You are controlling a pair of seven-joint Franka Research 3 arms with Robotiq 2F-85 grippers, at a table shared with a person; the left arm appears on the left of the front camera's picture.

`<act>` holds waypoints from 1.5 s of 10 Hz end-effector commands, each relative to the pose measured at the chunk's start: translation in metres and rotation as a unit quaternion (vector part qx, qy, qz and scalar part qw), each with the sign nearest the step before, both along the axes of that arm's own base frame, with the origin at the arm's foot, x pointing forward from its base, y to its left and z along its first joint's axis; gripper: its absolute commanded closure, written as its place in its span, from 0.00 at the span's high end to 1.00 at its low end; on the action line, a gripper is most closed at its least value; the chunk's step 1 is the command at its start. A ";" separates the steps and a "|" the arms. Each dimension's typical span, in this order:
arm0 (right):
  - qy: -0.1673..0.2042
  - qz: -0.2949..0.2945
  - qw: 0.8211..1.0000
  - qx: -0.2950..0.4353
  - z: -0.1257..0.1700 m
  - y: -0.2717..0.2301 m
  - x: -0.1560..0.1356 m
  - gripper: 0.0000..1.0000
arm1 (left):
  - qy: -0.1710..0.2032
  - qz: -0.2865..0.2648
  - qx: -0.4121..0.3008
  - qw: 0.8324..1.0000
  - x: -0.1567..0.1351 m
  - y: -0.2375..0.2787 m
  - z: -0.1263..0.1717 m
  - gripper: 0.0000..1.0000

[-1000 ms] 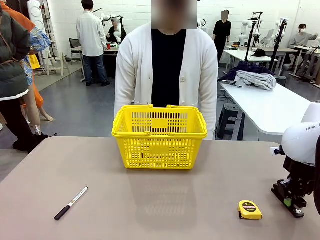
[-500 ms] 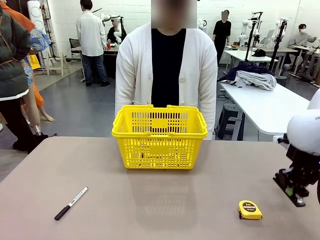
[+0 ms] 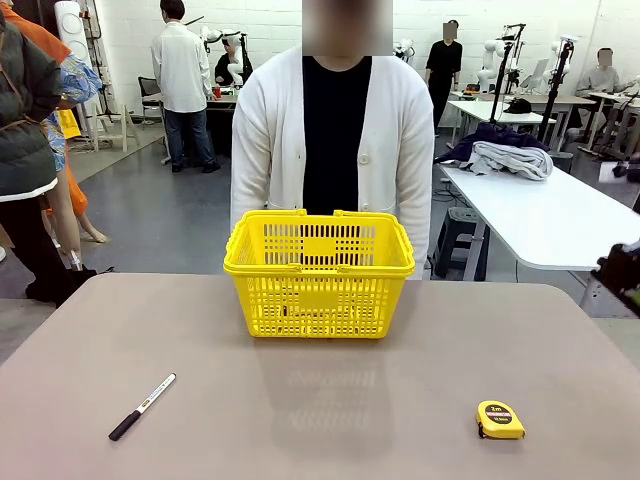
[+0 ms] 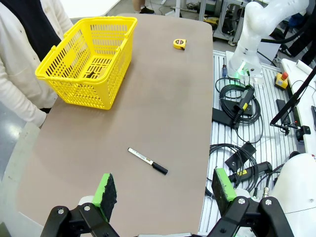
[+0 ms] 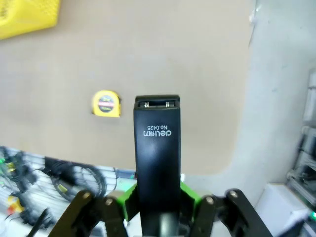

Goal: Place the items the person wants into the basket.
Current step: Pick up the item the person points to and place it in the Market Basket.

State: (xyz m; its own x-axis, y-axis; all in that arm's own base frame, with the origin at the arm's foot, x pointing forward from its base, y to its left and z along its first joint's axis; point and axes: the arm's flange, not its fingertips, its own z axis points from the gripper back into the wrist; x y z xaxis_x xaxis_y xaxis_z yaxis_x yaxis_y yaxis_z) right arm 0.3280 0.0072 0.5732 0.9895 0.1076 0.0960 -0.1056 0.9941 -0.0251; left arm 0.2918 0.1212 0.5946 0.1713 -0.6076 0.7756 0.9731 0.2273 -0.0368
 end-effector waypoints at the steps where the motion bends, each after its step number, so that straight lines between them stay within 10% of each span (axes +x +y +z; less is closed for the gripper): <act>1: 0.005 -0.009 1.000 0.015 0.010 0.011 0.008 0.18 | -0.009 -0.007 -0.008 1.000 0.000 0.001 0.001 1.00; 11: -0.006 -0.006 1.000 0.008 0.018 0.003 0.000 0.18 | -0.009 -0.007 -0.008 1.000 0.000 0.001 0.001 1.00; 15: -0.021 0.254 0.966 -0.037 0.064 0.141 0.098 0.18 | -0.009 -0.007 -0.008 1.000 0.000 0.001 0.001 1.00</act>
State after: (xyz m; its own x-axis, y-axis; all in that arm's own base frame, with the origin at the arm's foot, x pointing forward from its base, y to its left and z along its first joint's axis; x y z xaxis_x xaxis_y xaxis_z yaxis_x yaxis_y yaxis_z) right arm 0.3888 0.1283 0.6215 0.8568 0.4935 0.1498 -0.4855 0.8697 -0.0885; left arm 0.2914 0.1213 0.5948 0.1715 -0.6086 0.7748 0.9730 0.2278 -0.0364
